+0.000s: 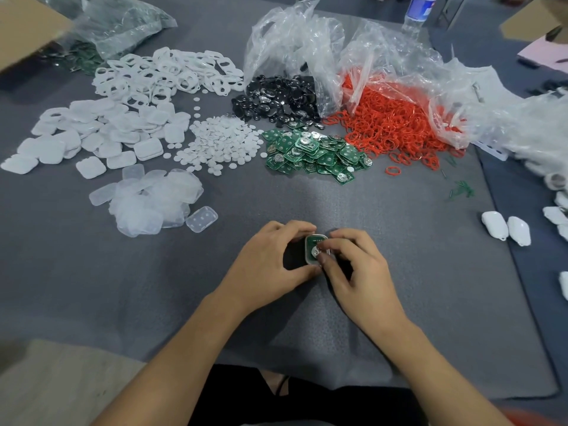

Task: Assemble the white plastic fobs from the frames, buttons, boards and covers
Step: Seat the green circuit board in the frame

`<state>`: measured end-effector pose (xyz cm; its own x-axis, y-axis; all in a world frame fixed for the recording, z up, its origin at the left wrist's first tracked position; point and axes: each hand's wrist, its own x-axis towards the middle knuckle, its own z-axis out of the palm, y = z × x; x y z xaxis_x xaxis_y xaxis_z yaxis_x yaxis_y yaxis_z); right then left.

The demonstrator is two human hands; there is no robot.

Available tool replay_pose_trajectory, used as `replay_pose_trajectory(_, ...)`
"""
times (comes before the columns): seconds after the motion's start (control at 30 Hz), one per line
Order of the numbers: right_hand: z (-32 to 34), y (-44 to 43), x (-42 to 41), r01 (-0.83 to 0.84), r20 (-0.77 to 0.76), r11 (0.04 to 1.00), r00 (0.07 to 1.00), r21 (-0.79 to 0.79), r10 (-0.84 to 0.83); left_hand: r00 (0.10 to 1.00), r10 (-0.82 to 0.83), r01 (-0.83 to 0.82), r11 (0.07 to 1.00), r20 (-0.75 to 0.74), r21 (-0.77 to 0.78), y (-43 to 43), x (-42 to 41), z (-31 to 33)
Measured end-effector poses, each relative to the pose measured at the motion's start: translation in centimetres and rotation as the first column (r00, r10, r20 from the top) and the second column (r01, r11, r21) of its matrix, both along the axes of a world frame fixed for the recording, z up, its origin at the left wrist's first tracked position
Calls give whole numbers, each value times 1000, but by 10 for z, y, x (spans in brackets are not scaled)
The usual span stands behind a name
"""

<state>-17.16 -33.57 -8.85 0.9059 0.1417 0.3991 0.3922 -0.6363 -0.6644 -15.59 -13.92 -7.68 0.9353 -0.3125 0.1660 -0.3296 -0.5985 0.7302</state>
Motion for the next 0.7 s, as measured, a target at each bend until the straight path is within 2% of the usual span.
replay_pose_trajectory(0.53, 6, 3, -4, -1, -55, 1000, 999, -1, 1, 1000, -2, 2, 1000, 4, 19, 0, 1, 0)
replay_pose_trajectory(0.7, 10, 3, -8, -51, -2, 992, 999, -116, 51, 1000, -9, 9, 1000, 6, 12, 0, 0, 0)
